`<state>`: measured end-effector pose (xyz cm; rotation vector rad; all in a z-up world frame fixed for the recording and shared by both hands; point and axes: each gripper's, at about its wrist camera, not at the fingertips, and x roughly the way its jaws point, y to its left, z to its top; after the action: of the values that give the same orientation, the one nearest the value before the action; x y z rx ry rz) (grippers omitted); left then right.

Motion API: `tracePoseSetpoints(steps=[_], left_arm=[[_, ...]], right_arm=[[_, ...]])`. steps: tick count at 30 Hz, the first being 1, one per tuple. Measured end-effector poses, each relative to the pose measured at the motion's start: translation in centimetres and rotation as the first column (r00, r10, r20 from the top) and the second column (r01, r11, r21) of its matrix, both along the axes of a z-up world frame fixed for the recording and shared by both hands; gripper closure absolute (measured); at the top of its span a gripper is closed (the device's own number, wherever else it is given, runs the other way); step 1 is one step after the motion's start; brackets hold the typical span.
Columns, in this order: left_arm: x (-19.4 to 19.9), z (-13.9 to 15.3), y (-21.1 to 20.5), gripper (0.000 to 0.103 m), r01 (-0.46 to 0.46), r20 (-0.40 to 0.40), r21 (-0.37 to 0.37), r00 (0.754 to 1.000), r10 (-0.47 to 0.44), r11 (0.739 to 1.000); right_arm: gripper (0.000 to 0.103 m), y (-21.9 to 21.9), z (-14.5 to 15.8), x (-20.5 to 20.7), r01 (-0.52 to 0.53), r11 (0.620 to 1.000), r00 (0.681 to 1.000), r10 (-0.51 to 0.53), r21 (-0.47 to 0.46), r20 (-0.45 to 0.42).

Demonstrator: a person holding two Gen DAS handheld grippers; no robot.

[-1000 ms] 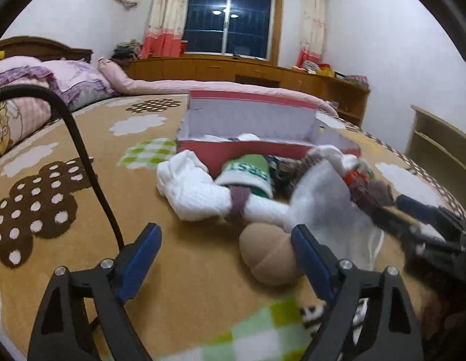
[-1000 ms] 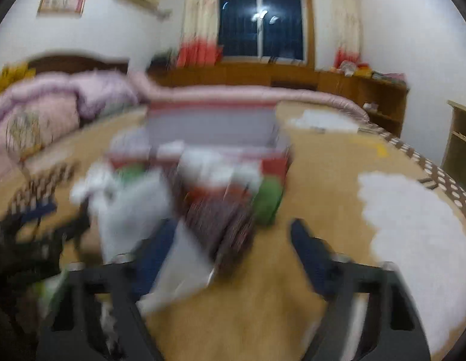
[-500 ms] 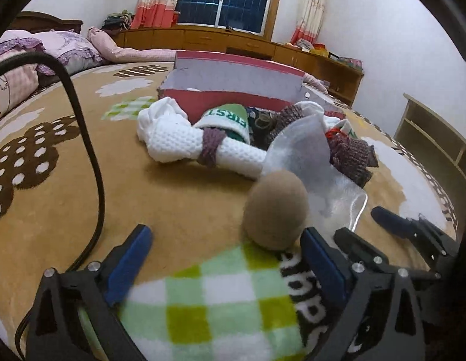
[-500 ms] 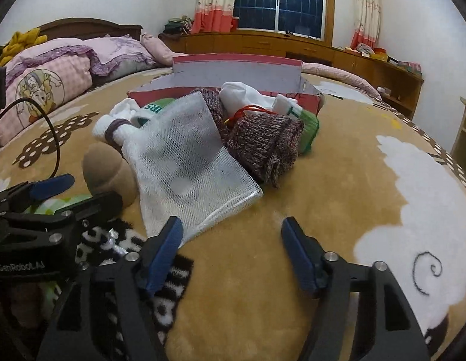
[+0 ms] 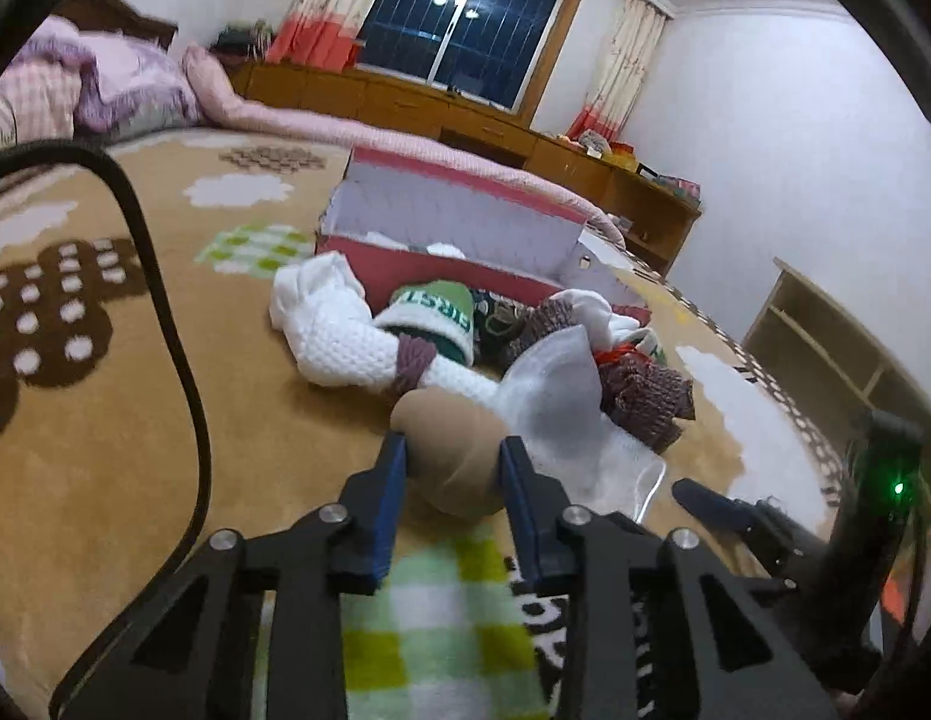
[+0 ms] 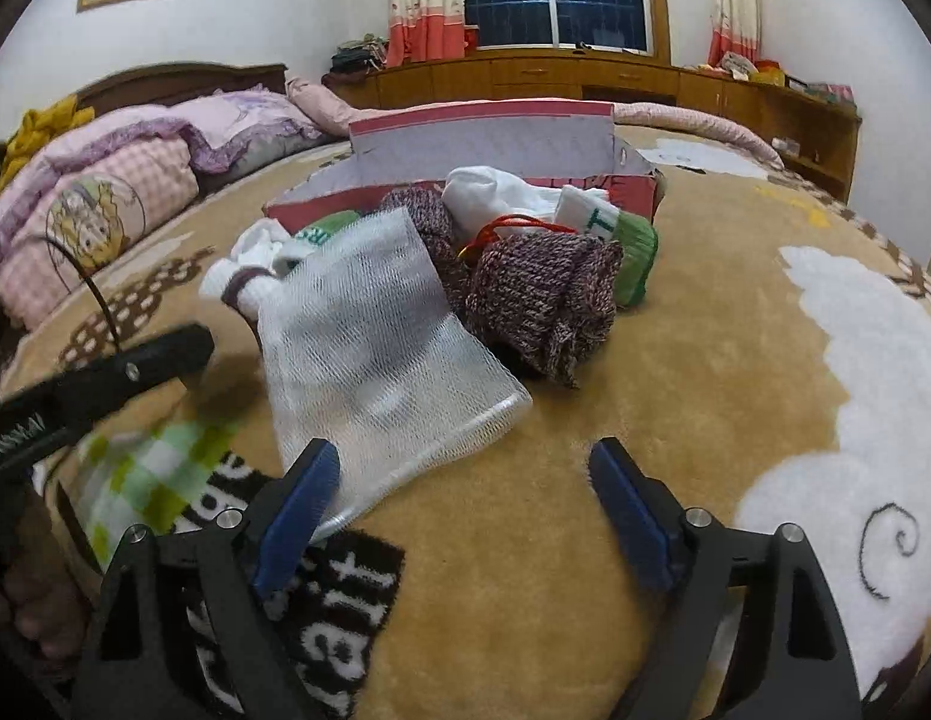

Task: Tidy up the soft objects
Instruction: 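Grasp the white mesh bag with the right tool while the left tool reaches into the pile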

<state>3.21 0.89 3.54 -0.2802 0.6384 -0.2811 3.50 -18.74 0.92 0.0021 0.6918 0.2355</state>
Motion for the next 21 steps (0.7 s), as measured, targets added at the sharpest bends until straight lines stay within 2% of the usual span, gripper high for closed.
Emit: tracePoseSetpoints(steps=[2,5,8,9,12,14,15,16,17,18,19,21], left_arm=[[0.4,-0.2,0.0,0.072,-0.008,-0.016,0.017,1.0,0.009,1.0],[1.4,-1.3,-0.7,0.071,-0.03,-0.03,0.088,0.999,0.033,0.996],[1.5,-1.4,-1.4,0.071,-0.032,-0.009,0.109,0.999,0.033,0.994],[1.5,-1.5,-1.7,0.071,-0.027,-0.006,0.124,1.0,0.028,0.992],[1.6,-1.7,-1.9,0.071,-0.006,-0.013,0.126,1.0,0.008,0.992],[1.8,-1.7,-1.8,0.071,0.001,-0.025,0.112,1.0,0.002,0.994],[1.8,-1.7,-1.7,0.07,0.003,-0.029,0.106,1.0,0.0,0.994],[1.9,-1.7,-1.6,0.07,0.002,-0.031,0.102,1.0,0.001,0.995],[2.0,-1.6,-1.6,0.07,0.002,-0.033,0.098,0.999,0.001,0.995],[2.0,-1.6,-1.5,0.07,0.003,-0.033,0.098,0.999,0.001,0.995],[2.1,-1.5,-1.5,0.07,0.003,-0.033,0.099,0.999,0.0,0.995],[2.2,-1.5,-1.6,0.071,0.005,-0.031,0.103,1.0,-0.002,0.995]], right_arm=[[0.015,-0.3,0.3,0.0,0.003,0.999,1.0,-0.003,0.037,-0.006],[0.015,-0.6,0.9,-0.1,0.002,0.998,1.0,-0.003,0.062,0.02],[0.015,0.3,1.4,-0.1,-0.022,1.0,0.997,0.022,-0.001,0.078],[0.015,0.8,1.5,0.1,-0.055,0.998,0.995,0.057,-0.024,0.084],[0.015,2.7,1.4,0.9,-0.23,0.97,0.972,0.233,-0.075,0.023],[0.016,3.5,1.3,1.1,-0.292,0.95,0.956,0.294,-0.107,-0.001],[0.019,3.7,1.2,1.2,-0.302,0.947,0.953,0.303,-0.11,-0.01],[0.043,3.7,1.1,1.3,-0.295,0.949,0.955,0.295,-0.108,-0.015],[0.078,3.6,0.9,1.3,-0.286,0.953,0.958,0.286,-0.101,-0.017],[0.09,3.7,0.7,1.2,-0.279,0.955,0.96,0.279,-0.099,-0.02],[0.095,3.6,0.6,1.2,-0.256,0.96,0.966,0.257,-0.11,-0.013],[0.098,3.0,0.4,1.4,-0.216,0.972,0.976,0.217,-0.095,0.001]])
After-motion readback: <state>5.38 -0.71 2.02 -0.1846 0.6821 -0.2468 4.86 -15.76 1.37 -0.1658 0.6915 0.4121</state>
